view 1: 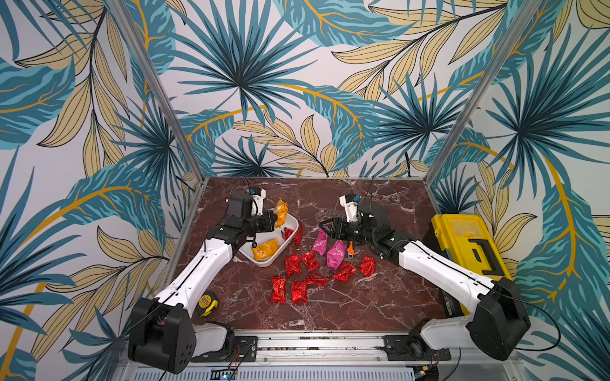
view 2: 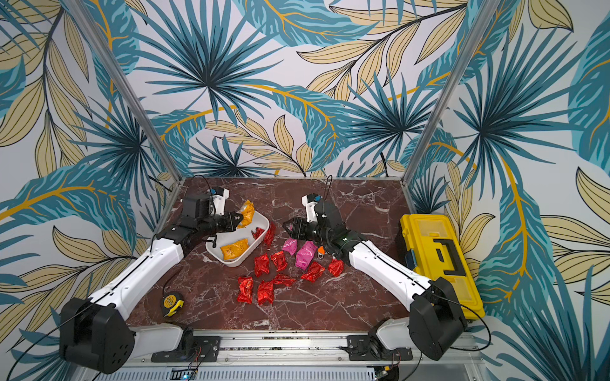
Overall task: Take the tea bags out of the storage box
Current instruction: Pick up the tea bag from the storage box, then place the tea bag at the center of the board.
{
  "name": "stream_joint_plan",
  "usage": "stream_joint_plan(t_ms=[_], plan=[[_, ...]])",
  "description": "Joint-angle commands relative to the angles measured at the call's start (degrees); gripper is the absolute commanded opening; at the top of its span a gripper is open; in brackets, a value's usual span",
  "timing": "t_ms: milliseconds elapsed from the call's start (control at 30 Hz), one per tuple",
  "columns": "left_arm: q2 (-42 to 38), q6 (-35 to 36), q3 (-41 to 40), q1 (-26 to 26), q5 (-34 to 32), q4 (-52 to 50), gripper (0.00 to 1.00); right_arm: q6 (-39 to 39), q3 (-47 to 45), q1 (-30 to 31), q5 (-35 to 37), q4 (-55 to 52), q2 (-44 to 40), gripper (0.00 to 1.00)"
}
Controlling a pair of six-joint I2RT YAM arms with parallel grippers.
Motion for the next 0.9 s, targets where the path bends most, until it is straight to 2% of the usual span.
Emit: stream_joint_plan(t_ms=[0, 167, 333, 400, 567, 700, 767, 867], plan=[[-2.72, -2.78, -4.32, -1.92, 11.78, 7.16, 0.00, 4.50, -0.37, 0.03, -4.13, 5.25, 0.49, 0.63], [-3.26, 0.32, -6.32, -7.53, 14.88, 8.75, 0.00, 5.06, 1.76, 1.25, -4.30, 5.30, 2.07, 0.72], [-2.60, 1.14, -6.75, -10.10, 15.70, 10.58, 0.00, 4.98, 3.19, 2.19, -3.84, 4.58, 3.87, 0.72], [-2.12, 1.79, -6.24, -10.69, 15.47, 10.18, 0.00, 5.26, 3.45, 2.34, -3.58, 4.46, 4.57, 0.69], [-0.79, 3.51, -4.86, -11.35, 15.31, 7.89, 0.01, 6.26, 3.55, 2.40, -3.25, 4.91, 5.49, 0.43], [-0.99, 3.65, -5.01, -11.36, 14.19, 7.61, 0.21, 6.54, 3.22, 2.39, -3.10, 5.17, 5.41, 0.25], [-1.43, 3.57, -5.27, -11.36, 13.65, 7.94, 0.39, 6.86, 2.78, 2.38, -2.85, 5.51, 5.22, 0.19], [-2.43, 3.29, -5.31, -11.34, 12.20, 7.88, 0.61, 6.95, 2.11, 1.69, -2.15, 4.78, 4.85, 0.13]])
